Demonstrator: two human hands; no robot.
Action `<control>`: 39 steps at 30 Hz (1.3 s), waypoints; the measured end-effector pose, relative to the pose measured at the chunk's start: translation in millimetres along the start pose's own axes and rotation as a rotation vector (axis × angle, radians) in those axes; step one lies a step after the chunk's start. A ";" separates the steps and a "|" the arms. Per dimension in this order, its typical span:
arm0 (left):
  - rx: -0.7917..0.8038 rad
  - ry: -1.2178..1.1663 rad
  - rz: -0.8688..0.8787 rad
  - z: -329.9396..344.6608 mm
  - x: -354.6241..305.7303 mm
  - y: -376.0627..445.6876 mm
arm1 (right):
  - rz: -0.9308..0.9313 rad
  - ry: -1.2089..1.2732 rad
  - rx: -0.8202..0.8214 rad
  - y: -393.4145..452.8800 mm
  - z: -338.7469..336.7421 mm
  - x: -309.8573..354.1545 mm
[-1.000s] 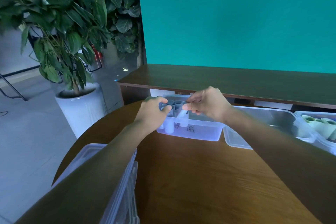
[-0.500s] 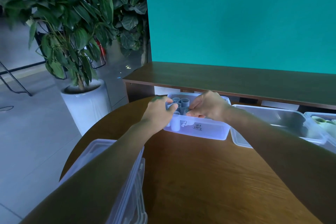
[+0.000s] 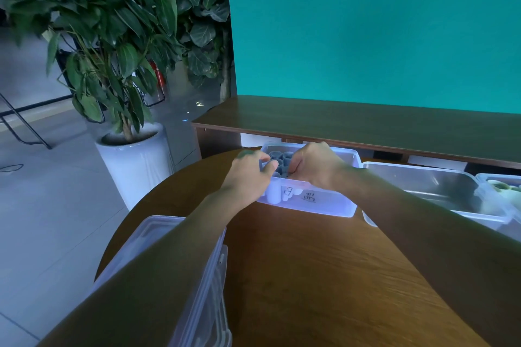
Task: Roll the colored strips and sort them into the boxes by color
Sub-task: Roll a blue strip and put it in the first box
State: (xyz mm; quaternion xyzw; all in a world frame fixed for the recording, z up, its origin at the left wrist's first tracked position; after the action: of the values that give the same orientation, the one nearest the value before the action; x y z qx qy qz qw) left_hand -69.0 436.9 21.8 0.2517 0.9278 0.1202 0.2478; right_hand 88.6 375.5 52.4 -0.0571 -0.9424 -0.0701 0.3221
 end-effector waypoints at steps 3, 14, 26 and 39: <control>0.007 0.000 0.004 -0.6 0.7 0.0 | 0.011 0.008 -0.010 3.4 -0.5 -2.9; 0.006 0.005 0.007 -1.8 1.3 -1.7 | 0.038 0.150 0.015 -3.3 -4.8 -7.1; 0.020 0.037 0.012 -6.6 -2.4 -2.5 | 0.090 0.198 0.058 -18.9 -11.7 2.4; -0.286 0.073 0.103 -40.3 -68.9 -67.0 | -0.082 0.253 -0.235 -115.4 -71.1 -4.7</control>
State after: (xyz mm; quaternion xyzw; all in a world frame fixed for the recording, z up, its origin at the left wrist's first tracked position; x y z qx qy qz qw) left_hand -65.6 340.1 60.2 0.2568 0.8953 0.2728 0.2409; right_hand 117.3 249.7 94.1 -0.0466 -0.8810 -0.1996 0.4263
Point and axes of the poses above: each hand's wrist, its own y-axis towards the middle knuckle, its own z-axis out of the palm, x = y × z, the point moved 3 cm from there along y, towards the middle knuckle, and after that the axes turned 13 degrees about y, right-handed, at the moved point
